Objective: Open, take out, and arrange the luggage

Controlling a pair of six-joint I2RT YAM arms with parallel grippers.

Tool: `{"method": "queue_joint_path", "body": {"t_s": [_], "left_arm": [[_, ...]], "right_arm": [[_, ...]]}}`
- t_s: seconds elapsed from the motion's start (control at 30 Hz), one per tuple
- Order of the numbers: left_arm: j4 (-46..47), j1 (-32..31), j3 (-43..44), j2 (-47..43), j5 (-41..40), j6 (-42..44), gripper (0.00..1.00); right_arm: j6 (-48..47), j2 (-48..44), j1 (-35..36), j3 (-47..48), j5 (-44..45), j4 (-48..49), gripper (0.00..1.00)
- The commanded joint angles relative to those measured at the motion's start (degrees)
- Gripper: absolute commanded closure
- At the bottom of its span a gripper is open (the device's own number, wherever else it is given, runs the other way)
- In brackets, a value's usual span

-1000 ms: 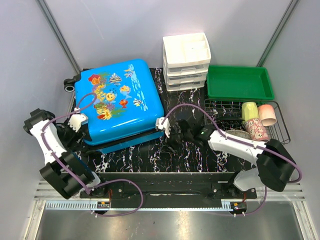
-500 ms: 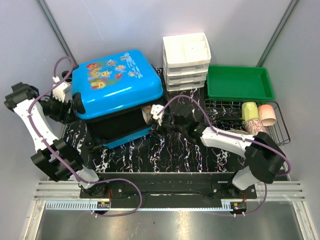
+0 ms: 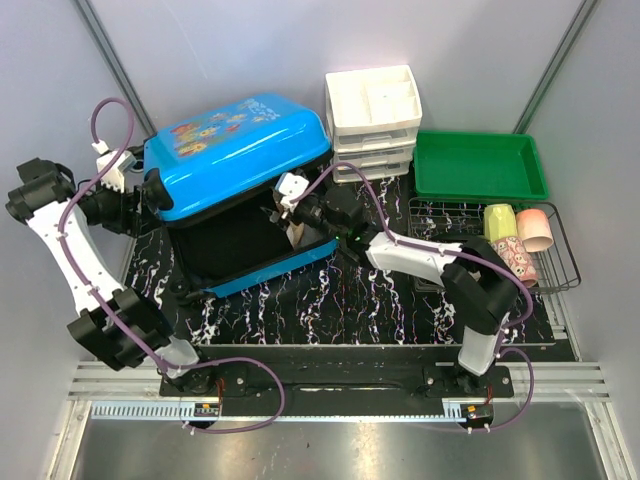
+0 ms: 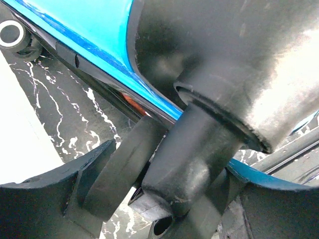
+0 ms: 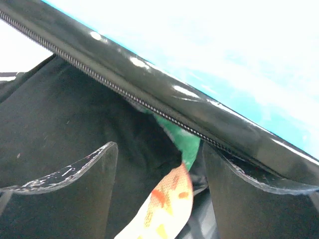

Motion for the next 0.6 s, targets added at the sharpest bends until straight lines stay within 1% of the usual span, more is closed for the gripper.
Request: {"method": "queue_joint_path", "body": {"t_s": [0.0, 0.03, 0.07, 0.1, 0.13, 0.17, 0.2, 0.23, 0.3, 0.33, 0.43, 0.47, 0.5, 0.57], "left_arm": [[8.1, 2.3, -2.1, -7.3, 7.4, -14.2, 0.41], [10.6, 2.7, -2.9, -8.6, 7.5, -16.4, 0.33], [13.1, 3.0, -3.7, -10.4, 7.1, -19.8, 0.02], [17.6, 3.1, -5.0, -12.1, 6.8, -20.8, 0.01], [20.4, 3.1, -6.0, -16.6, 6.4, -21.5, 0.01], [23.5, 3.0, -7.1, -19.1, 6.0, -22.7, 0.01], [32.1, 3.1, -10.8, -21.7, 5.4, -24.0, 0.01], [36.5, 3.0, -12.8, -27.5, 4.1, -25.1, 0.01], [46.2, 2.7, -17.3, -32.1, 3.4, -25.5, 0.01], [47.3, 2.5, -17.9, -34.6, 4.8, -24.8, 0.01], [44.9, 0.1, -18.6, -35.9, 7.4, -17.8, 0.01], [44.3, -1.0, -18.8, -36.1, 6.4, -17.1, 0.01], [44.3, -3.5, -19.8, -36.3, 5.1, -16.2, 0.01], [44.6, -5.8, -20.8, -36.1, 2.0, -13.5, 0.01]], "right_arm": [[-2.3, 1.9, 0.5, 5.4, 4.5, 11.5, 0.22], [-2.3, 2.1, 0.4, 5.9, 4.9, 12.3, 0.22], [-2.4, 2.5, 0.4, 6.8, 4.8, 13.3, 0.21], [-2.9, 3.3, 0.5, 7.4, 5.0, 13.5, 0.21], [-2.9, 3.6, 0.5, 8.0, 5.7, 13.8, 0.21], [-3.2, 4.2, 0.4, 9.3, 5.9, 14.1, 0.21], [-3.6, 5.0, 0.4, 9.8, 6.4, 14.4, 0.21], [-3.7, 5.6, 0.4, 10.3, 7.1, 14.8, 0.2], [-4.1, 6.7, 0.4, 12.0, 7.1, 15.2, 0.2], [-4.0, 7.1, 0.4, 12.5, 7.1, 15.3, 0.2], [-3.7, 8.4, 0.4, 14.7, 7.0, 15.4, 0.2], [-3.7, 8.7, 0.4, 15.8, 7.1, 15.4, 0.2], [-3.7, 9.3, 0.4, 16.4, 7.2, 15.3, 0.2], [-3.7, 9.9, 0.4, 18.1, 7.2, 15.3, 0.2]]}}
